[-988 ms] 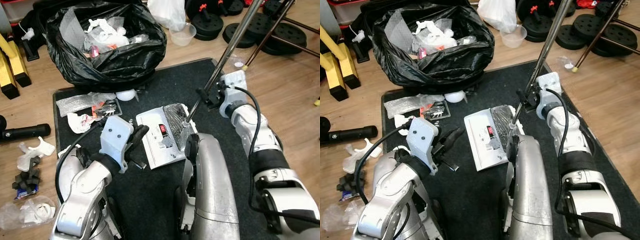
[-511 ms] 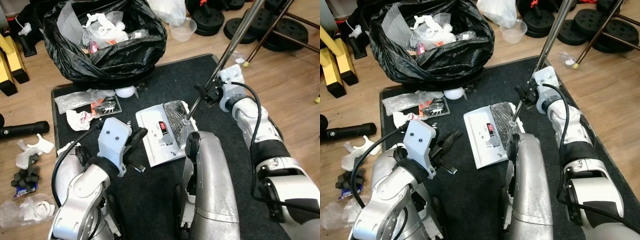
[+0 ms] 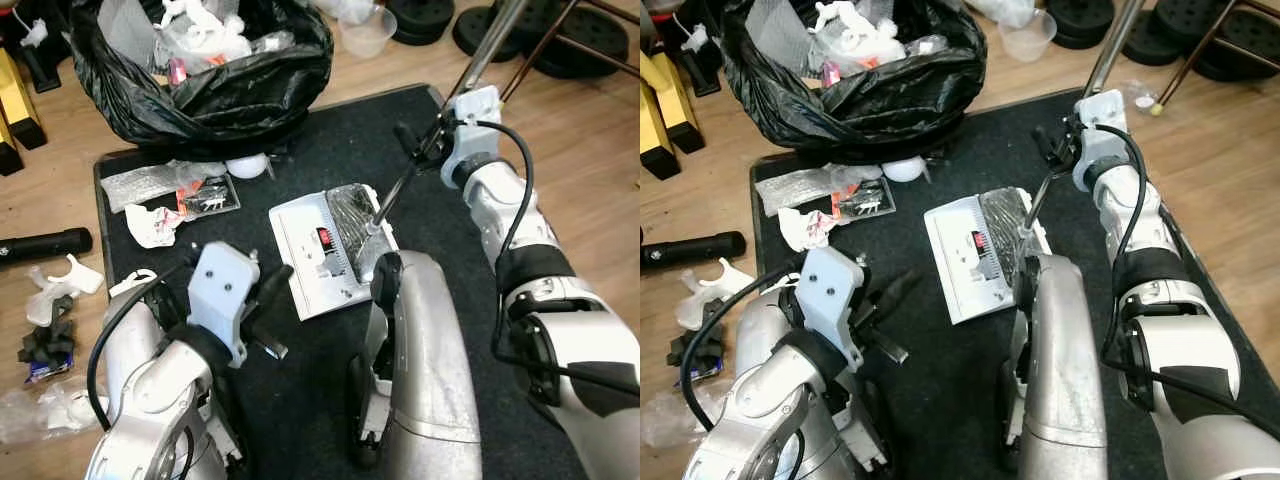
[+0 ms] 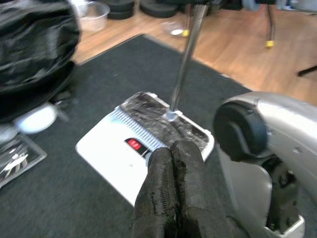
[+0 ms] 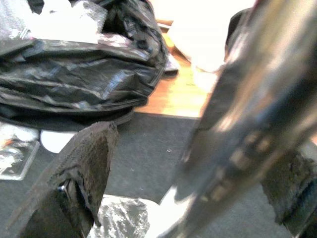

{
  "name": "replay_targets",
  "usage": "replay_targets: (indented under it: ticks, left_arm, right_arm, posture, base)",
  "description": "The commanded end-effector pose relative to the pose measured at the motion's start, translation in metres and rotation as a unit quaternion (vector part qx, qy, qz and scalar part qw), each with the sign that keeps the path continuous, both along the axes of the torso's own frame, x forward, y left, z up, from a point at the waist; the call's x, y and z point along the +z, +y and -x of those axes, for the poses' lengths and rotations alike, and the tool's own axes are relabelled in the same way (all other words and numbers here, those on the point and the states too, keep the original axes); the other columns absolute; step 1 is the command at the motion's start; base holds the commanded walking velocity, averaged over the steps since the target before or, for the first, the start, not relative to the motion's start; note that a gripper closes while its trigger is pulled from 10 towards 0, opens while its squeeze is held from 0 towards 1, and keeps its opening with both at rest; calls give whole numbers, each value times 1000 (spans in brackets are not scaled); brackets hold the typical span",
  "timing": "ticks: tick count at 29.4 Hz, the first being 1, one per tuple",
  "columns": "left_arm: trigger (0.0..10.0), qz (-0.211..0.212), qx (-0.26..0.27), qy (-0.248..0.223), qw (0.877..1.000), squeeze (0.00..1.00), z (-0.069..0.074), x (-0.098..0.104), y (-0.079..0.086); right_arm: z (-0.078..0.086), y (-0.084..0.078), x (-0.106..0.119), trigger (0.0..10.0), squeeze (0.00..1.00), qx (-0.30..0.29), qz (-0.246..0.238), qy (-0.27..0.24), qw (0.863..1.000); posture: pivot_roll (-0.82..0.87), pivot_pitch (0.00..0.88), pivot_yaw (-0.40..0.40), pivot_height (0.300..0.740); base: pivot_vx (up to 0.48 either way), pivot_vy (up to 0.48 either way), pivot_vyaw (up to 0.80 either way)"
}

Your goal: Sweep floor

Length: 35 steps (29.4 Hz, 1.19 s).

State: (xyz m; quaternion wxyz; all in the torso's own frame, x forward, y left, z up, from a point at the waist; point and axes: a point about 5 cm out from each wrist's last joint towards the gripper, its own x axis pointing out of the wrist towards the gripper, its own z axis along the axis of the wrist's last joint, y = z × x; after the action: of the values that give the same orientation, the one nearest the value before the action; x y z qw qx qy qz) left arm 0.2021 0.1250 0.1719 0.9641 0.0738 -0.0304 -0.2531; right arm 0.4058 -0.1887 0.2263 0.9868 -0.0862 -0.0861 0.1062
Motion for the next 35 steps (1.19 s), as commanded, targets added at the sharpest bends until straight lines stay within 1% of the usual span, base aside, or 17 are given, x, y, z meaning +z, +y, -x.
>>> replay_targets:
  ticks: [1, 2, 3, 4, 5, 6, 9, 10, 11, 12, 17, 27, 32, 33, 35]
  left_arm:
    - [10000, -1, 2, 11, 1000, 0, 7, 0, 2]
    - [10000, 2, 2, 11, 1000, 0, 13, 2, 3]
    - [10000, 2, 2, 11, 1000, 0, 13, 2, 3]
    - [10000, 6, 2, 11, 1000, 0, 18, 5, 3]
    - [10000, 6, 2, 11, 1000, 0, 18, 5, 3]
    - [10000, 11, 2, 11, 1000, 0, 23, 8, 4]
    - [10000, 14, 3, 11, 1000, 0, 26, 10, 4]
    - [10000, 16, 3, 12, 1000, 0, 29, 12, 4]
    - [10000, 16, 3, 12, 1000, 0, 29, 12, 4]
    - [10000, 17, 5, 15, 1000, 0, 33, 14, 4]
    - [10000, 19, 6, 18, 1000, 0, 35, 15, 4]
    - [10000, 23, 6, 25, 999, 0, 34, 14, 2]
    - [10000, 31, 7, 24, 999, 0, 28, 13, -1]
    - [10000, 34, 8, 23, 999, 0, 26, 12, -2]
    - [10000, 34, 8, 23, 999, 0, 26, 12, -2]
  right_arm:
    - [0, -1, -5, 10000, 0, 0, -16, 6, 1000]
    - [-1, 0, -2, 10000, 0, 1, -23, 3, 1000]
    - [-1, 0, -2, 10000, 0, 1, -23, 3, 1000]
    - [-2, 0, 2, 10000, 0, 1, -29, 0, 1000]
    - [-2, 0, 2, 10000, 0, 1, -29, 0, 1000]
    - [-3, 0, 6, 10000, 0, 2, -32, -5, 999]
    - [-4, 0, 10, 10000, 0, 1, -34, -9, 999]
    - [-5, 1, 14, 7294, 0, 5, -36, -16, 999]
    - [-5, 1, 14, 7294, 0, 5, -36, -16, 999]
    - [-5, 4, 23, 0, 0, 24, -44, -33, 998]
    - [-5, 4, 26, 0, 0, 34, -46, -44, 997]
    - [-3, 0, 25, 0, 0, 35, -47, -59, 997]
    - [0, -1, 26, 0, 0, 37, -40, -78, 995]
    - [1, -2, 26, 0, 0, 38, -46, -86, 994]
    - [1, -2, 26, 0, 0, 38, -46, -86, 994]
  posture:
    - [-5, 432, -80, 330]
    - [2, 452, -80, 330]
    - [2, 452, -80, 330]
    - [9, 471, -78, 330]
    - [9, 471, -78, 330]
    - [16, 489, -78, 330]
    - [16, 489, -78, 330]
    - [21, 506, -79, 330]
    - [21, 506, -79, 330]
    - [21, 512, -84, 330]
    - [12, 515, -88, 330]
    - [1, 506, -90, 330]
    - [-23, 473, -117, 330]
    - [-29, 465, -123, 330]
    - [-29, 465, -123, 330]
  base:
    - [0, 0, 0]
    - [0, 0, 0]
    - [0, 0, 0]
    - [0, 0, 0]
    - [0, 0, 0]
    - [0, 0, 0]
    - [0, 0, 0]
    - [0, 0, 0]
    - [0, 0, 0]
    - [0, 0, 0]
    - [0, 0, 0]
    - [0, 0, 0]
    - [0, 0, 0]
    - [0, 0, 0]
    - [0, 0, 0]
